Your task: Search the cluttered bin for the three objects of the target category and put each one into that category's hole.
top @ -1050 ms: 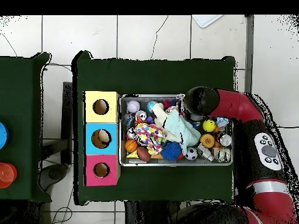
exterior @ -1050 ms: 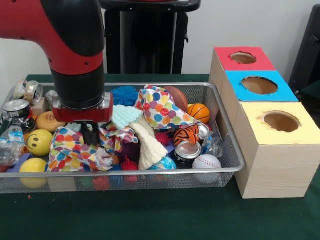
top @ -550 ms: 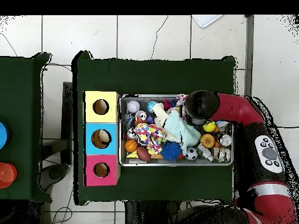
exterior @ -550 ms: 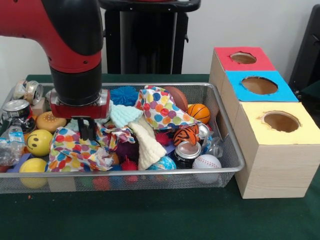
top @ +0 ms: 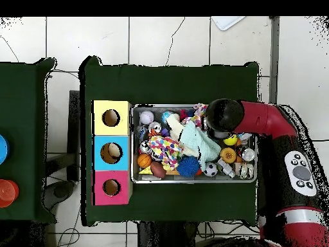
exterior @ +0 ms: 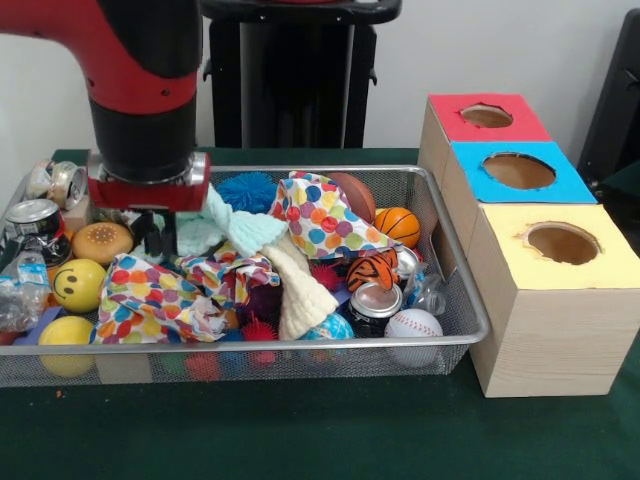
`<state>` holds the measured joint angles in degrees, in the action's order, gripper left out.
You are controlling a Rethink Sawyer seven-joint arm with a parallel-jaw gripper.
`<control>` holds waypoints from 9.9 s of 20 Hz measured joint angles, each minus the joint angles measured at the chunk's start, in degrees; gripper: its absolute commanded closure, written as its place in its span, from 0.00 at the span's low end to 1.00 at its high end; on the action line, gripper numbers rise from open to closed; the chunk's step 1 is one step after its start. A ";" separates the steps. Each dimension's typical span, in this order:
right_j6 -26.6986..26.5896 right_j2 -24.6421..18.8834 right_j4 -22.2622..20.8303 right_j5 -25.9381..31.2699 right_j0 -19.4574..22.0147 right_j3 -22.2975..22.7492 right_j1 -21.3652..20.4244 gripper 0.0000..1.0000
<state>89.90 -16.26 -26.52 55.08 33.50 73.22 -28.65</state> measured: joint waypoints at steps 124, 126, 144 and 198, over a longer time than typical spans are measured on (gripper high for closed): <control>0.00 -1.85 -8.61 -10.50 -1.84 2.23 -0.06 0.00; 0.00 -1.85 -8.65 -10.50 -1.47 2.22 0.19 0.00; 0.00 -4.58 0.01 -10.46 6.42 -0.57 9.39 0.00; 0.01 1.84 6.01 0.06 -7.00 6.77 -9.90 1.00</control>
<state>89.91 -14.42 -20.52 55.14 26.51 79.99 -38.54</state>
